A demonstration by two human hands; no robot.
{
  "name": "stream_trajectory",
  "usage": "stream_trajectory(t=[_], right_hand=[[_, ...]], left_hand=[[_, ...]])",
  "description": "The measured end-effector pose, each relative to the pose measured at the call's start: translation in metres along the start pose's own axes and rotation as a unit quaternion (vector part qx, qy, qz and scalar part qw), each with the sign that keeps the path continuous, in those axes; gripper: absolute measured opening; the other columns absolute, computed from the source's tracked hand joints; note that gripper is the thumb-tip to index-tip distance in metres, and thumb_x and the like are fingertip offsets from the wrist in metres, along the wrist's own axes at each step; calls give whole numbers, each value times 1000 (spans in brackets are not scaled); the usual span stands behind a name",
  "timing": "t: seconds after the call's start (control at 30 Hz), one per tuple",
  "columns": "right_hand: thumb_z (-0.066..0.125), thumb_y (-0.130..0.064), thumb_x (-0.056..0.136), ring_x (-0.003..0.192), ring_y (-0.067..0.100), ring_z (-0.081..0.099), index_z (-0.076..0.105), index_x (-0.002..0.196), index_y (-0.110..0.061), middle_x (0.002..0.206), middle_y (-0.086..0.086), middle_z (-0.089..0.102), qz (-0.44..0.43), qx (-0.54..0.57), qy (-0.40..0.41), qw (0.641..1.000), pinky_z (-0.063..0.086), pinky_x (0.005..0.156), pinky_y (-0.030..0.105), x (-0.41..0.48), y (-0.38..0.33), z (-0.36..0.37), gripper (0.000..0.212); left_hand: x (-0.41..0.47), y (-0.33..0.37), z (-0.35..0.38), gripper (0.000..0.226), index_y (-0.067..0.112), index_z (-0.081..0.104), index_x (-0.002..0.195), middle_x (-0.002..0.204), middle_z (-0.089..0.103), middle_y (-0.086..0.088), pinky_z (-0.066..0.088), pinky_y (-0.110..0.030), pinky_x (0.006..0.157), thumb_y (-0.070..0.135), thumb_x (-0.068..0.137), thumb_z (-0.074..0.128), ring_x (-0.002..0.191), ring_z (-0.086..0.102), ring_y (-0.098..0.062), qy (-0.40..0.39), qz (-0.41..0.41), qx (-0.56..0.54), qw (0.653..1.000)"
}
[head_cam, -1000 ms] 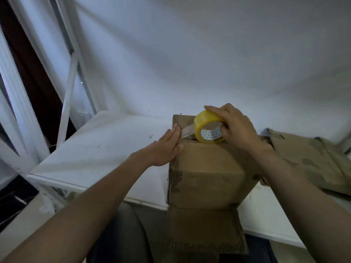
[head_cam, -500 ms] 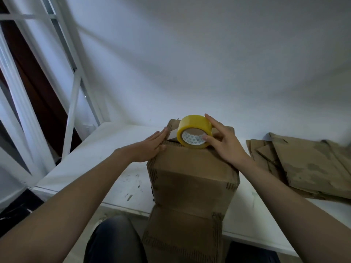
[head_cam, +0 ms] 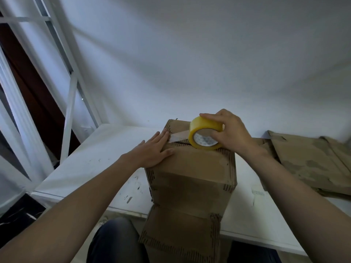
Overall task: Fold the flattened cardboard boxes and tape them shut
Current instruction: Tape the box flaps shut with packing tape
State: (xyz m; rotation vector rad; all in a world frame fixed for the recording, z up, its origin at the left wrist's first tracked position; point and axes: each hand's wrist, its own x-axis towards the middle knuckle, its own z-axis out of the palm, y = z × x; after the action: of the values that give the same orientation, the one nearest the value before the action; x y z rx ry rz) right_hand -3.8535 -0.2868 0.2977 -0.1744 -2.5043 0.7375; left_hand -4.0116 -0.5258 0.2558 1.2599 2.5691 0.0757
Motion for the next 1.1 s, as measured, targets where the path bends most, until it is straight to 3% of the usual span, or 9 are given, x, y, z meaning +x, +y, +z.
stream_trajectory(t=[0.2,0.33,0.4,0.5,0.6,0.73,0.87,0.97,1.1], right_hand=[[65,-9,88,98,11,48,49,139,-50,109,-3,51,-1,21,-14,1000,36,75,11,-12,14,-5,67],[56,-1,93,104,-1,46,39,148,-46,118,-2,46,4,66,8,998,37,82,3,-29,24,7,73],[52,1,95,106,1,44,35,147,-49,122,-2,43,5,73,12,997,36,84,1,-33,26,9,74],[51,-2,98,116,7,43,29,148,-52,127,-3,42,3,72,6,997,38,90,6,-33,27,10,74],[56,-8,99,118,13,46,29,149,-50,126,-4,48,2,83,28,996,43,96,23,-36,27,17,71],[60,-4,92,106,11,47,37,140,-55,116,-3,49,8,61,30,998,35,83,9,-28,21,10,73],[57,-5,91,102,14,45,47,138,-54,110,-7,46,-3,-32,28,999,42,80,23,-28,26,-18,69],[59,-5,94,104,15,50,46,137,-53,114,-3,52,15,26,41,999,48,82,29,-40,38,-27,66],[57,-7,99,112,9,52,38,141,-55,122,-6,52,15,104,56,993,52,81,19,-61,46,-19,67]], left_hand=[[2,2,0,90,29,-15,158,163,-22,13,5,-57,123,80,87,8,153,-15,-13,5,-10,40,999],[1,21,-5,90,21,-10,159,166,-18,5,-4,-59,122,77,90,5,152,-19,-15,20,-32,120,992],[5,38,-4,92,15,-8,159,166,-16,0,-8,-57,122,76,92,7,151,-20,-14,28,-27,131,991],[12,51,3,95,9,-8,158,166,-16,-5,-9,-51,123,76,93,9,151,-20,-16,33,-34,106,993],[13,46,7,98,9,-9,158,166,-17,-6,-7,-49,124,78,91,9,152,-18,-16,31,-53,83,995],[10,43,5,99,10,-10,158,166,-17,-5,-6,-50,124,79,90,9,152,-16,-16,29,-49,72,996],[8,44,5,98,10,-11,158,166,-18,-5,-7,-51,124,78,91,9,152,-17,-15,29,-45,71,996],[8,45,5,100,10,-12,158,166,-18,-6,-9,-51,123,80,89,7,152,-18,-16,28,-44,86,995],[10,56,4,101,9,-9,158,166,-16,-8,-10,-49,123,81,88,7,152,-18,-20,39,-22,113,993]])
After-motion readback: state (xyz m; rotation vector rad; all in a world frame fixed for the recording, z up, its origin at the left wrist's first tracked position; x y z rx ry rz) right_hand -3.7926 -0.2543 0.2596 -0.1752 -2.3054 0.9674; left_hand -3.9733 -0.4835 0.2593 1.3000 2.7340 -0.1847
